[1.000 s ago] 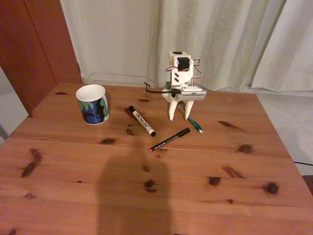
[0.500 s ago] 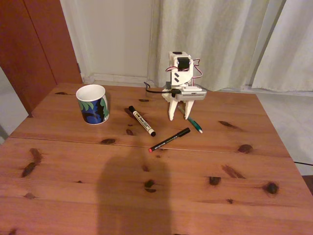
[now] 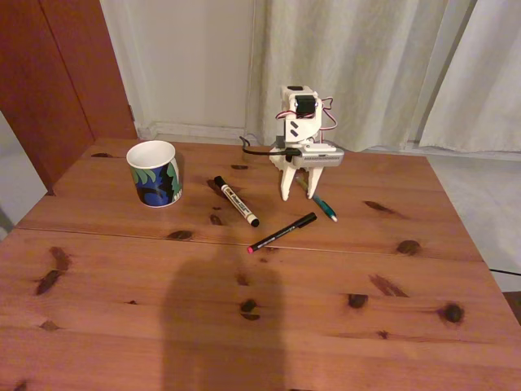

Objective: Clean up the desk and place the pens and markers into the cup

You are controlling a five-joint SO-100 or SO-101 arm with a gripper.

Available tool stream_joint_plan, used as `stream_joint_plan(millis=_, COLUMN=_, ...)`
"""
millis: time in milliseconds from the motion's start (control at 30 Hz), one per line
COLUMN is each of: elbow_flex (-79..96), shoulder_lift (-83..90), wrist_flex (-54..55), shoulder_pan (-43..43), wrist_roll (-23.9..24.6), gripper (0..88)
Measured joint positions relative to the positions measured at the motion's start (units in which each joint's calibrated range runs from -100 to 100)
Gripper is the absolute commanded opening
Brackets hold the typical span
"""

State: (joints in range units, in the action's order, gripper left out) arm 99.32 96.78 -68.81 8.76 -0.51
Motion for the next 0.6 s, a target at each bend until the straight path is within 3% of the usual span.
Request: stream_joint_plan(millis=600, elbow_flex=0.0, shoulder_lift=0.0, wrist_flex=-3.2, shoulder_pan=-2.9, wrist_roll=0.0, gripper=24.4)
